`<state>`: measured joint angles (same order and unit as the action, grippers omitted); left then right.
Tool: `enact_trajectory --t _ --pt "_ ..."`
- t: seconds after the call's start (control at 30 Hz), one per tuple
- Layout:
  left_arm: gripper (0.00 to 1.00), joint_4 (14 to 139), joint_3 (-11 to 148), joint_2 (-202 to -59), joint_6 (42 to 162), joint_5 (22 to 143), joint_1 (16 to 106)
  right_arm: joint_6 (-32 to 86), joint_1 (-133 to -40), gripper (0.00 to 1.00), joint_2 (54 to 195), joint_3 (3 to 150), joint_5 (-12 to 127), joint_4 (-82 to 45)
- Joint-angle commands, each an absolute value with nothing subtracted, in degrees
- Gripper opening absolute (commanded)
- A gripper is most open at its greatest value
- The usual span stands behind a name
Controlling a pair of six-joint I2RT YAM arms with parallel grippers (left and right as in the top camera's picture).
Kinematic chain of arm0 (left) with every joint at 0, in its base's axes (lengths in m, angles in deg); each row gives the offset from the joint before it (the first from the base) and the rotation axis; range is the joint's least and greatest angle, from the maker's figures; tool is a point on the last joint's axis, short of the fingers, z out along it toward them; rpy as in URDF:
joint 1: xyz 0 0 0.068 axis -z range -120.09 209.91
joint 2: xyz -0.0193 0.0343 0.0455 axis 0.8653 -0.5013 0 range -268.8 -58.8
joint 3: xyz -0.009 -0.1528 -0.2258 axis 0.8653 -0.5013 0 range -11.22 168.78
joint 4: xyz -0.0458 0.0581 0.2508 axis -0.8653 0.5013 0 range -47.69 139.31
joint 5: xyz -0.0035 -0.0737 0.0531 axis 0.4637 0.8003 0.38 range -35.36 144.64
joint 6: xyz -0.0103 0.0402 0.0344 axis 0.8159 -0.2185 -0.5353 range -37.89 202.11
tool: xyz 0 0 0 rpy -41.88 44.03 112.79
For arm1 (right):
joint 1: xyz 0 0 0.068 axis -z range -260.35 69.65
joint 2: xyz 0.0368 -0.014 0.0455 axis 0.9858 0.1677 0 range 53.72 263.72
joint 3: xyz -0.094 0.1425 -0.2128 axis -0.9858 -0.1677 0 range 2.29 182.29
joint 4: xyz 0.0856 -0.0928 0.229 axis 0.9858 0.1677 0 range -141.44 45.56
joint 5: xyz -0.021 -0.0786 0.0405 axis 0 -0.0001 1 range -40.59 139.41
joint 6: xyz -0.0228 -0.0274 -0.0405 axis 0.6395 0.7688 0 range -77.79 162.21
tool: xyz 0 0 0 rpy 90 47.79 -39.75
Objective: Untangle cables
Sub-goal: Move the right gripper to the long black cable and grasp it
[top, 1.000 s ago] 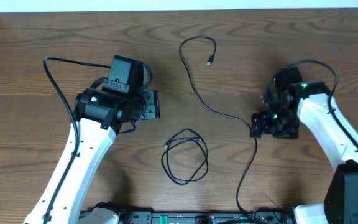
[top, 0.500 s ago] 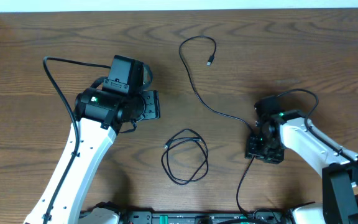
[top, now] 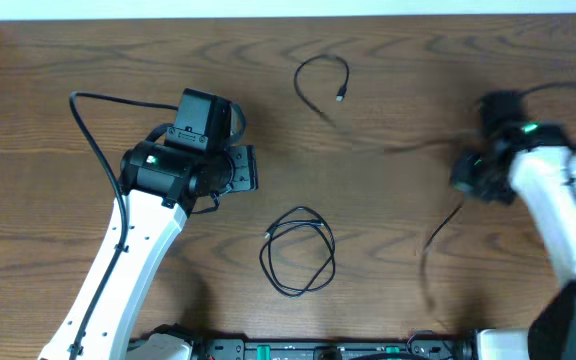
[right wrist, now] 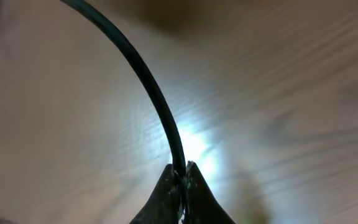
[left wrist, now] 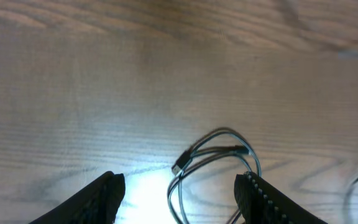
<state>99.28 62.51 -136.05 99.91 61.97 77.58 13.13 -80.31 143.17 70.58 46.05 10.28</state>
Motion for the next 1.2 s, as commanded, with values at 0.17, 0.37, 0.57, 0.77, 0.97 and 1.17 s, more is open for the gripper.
enact_trajectory --t 0.17,0.37,0.57,0.77,0.97,1.17 --pt "0.62 99.3 62.1 -136.3 100.0 61.4 77.3 13.0 -58.1 0.01 132.2 95.0 41.5 11.6" --pt "0.62 99.2 62.1 -136.3 100.0 61.4 77.3 7.3 -43.5 0.01 128.2 100.0 42.1 7.5" --pt "0.62 99.0 62.1 -136.3 100.0 61.4 77.3 9.4 -42.5 0.01 129.0 100.0 49.0 3.6" --pt "0.62 99.1 62.1 -136.3 100.0 61.4 77.3 15.6 -42.6 0.01 139.2 100.0 49.7 0.2" --pt "0.62 99.1 62.1 -136.3 100.0 61.4 77.3 17.1 -42.5 0.01 146.9 100.0 49.8 -4.7" --pt "0.62 99.1 62.1 -136.3 100.0 61.4 77.3 18.8 -42.4 0.22 149.6 100.0 46.2 -6.1"
